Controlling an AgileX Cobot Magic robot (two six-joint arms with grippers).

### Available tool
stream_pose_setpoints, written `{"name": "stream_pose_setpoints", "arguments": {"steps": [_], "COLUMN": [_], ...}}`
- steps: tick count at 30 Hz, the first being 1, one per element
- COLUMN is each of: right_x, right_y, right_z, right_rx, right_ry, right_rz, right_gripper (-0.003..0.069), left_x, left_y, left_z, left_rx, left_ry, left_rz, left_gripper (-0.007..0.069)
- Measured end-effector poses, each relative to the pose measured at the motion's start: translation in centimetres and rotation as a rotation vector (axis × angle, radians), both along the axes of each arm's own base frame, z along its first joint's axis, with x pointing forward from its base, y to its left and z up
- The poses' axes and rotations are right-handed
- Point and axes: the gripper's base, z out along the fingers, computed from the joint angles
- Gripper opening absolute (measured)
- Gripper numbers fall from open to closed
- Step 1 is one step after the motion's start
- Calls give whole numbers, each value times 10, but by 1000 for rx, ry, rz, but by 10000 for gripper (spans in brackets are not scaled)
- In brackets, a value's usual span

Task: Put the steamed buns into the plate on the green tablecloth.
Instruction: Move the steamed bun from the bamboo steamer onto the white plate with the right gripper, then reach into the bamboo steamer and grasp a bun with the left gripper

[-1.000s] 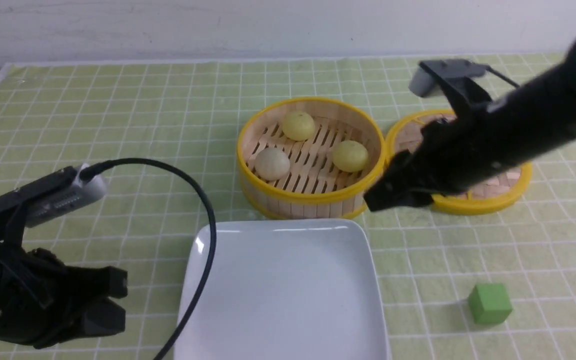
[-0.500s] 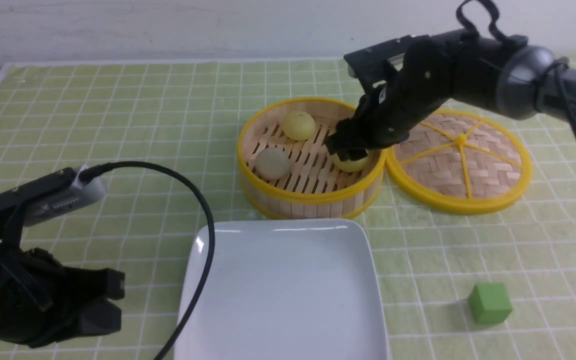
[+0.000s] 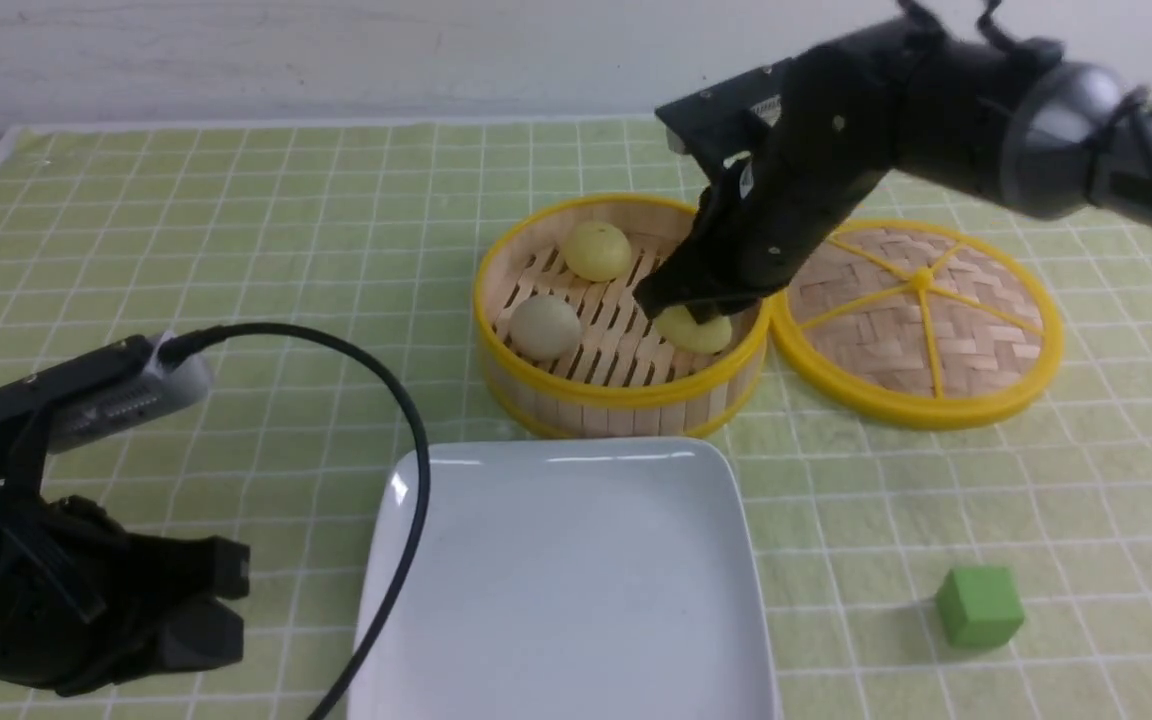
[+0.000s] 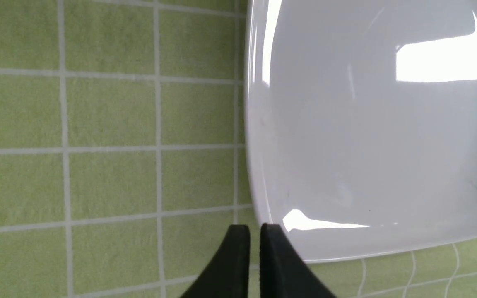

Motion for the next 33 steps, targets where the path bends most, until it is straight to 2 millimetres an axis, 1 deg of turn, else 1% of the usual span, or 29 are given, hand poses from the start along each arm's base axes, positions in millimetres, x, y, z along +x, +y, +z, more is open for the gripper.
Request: {"name": "stream_pose_setpoints", "arguments": {"steps": [1, 2, 3, 4, 5, 6, 7, 8, 9, 10, 11, 12, 13, 14, 16, 17, 18, 19, 20, 21, 22, 23, 24, 26, 27, 28, 30, 32, 33], "right_x": [-11, -29, -45, -61, -62, -79, -89, -90, -96, -96, -98, -97, -97, -91, -89, -86, -85, -85, -86, -87, -88, -89, -90, -93, -95, -95, -98, -102, -109], "right_y": [-1, 0, 0, 3, 2, 9, 16, 18, 28, 28, 37, 42, 44, 50, 52, 55, 55, 55, 54, 54, 53, 51, 49, 44, 38, 34, 23, 12, 2], "right_z": [13, 31, 39, 42, 41, 35, 20, 18, -5, -5, -26, -39, -44, -64, -71, -78, -79, -79, -78, -73, -72, -59, -48, -29, -11, -1, 22, 36, 46], "right_rx": [-2, 4, 0, -10, -10, -20, -36, -33, -45, -45, -57, -67, -70, -73, -67, -42, -38, -27, -31, -42, -51, -77, -102, -145, -188, -209, -242, -253, -246], "right_ry": [16, 39, 78, 126, 136, 187, 224, 220, 219, 219, 186, 155, 143, 101, 97, 94, 98, 105, 126, 146, 157, 176, 184, 190, 177, 160, 93, 59, 41], "right_rz": [11, 34, 57, 81, 79, 104, 119, 120, 137, 137, 154, 164, 167, 150, 130, 87, 77, 54, 36, 24, 22, 21, 24, 30, 37, 39, 37, 25, 17], "right_gripper": [14, 14, 14, 15, 15, 15, 16, 17, 22, 22, 30, 40, 46, 91, 120, 202, 213, 266, 342, 401, 418, 459, 472, 458, 409, 367, 230, 106, 36], "left_x": [0, 0, 0, 0, 0, 0, 0, 0, 0, 0, 0, 0, 0, 0, 1, 2, 2, 2, 3, 3, 3, 5, 5, 7, 9, 10, 13, 17, 22], "left_y": [0, 0, 0, 0, 0, 0, 0, 0, 0, 0, 0, 0, 0, 0, 0, 1, 1, 1, 1, 1, 1, 1, 1, 0, -1, -2, -2, -3, -4], "left_z": [0, 0, 0, 0, 0, 0, 0, 0, 0, 0, 0, 0, 0, 0, 0, 1, 1, 1, 1, 1, 1, 2, 2, 4, 5, 6, 8, 11, 15], "left_rx": [0, 0, 0, 0, 0, 0, 0, 0, 2, 2, 2, 3, 3, 3, 3, 4, 5, 5, 6, 6, 6, 4, -5, -27, -48, -61, -71, -71, -68], "left_ry": [0, 0, 0, 0, 0, 1, 1, 1, 1, 1, 0, -1, -2, -6, -9, -19, -20, -25, -29, -37, -37, -51, -57, -73, -85, -99, -128, -134, -126], "left_rz": [0, 0, 0, 0, 0, -1, -1, -1, -1, -1, -1, 0, 0, 2, 3, 8, 8, 11, 13, 16, 16, 24, 33, 53, 68, 78, 78, 60, 34], "left_gripper": [71, 72, 72, 73, 73, 74, 73, 74, 76, 76, 78, 80, 81, 86, 88, 90, 90, 91, 92, 94, 94, 97, 99, 104, 106, 107, 107, 98, 78]}}
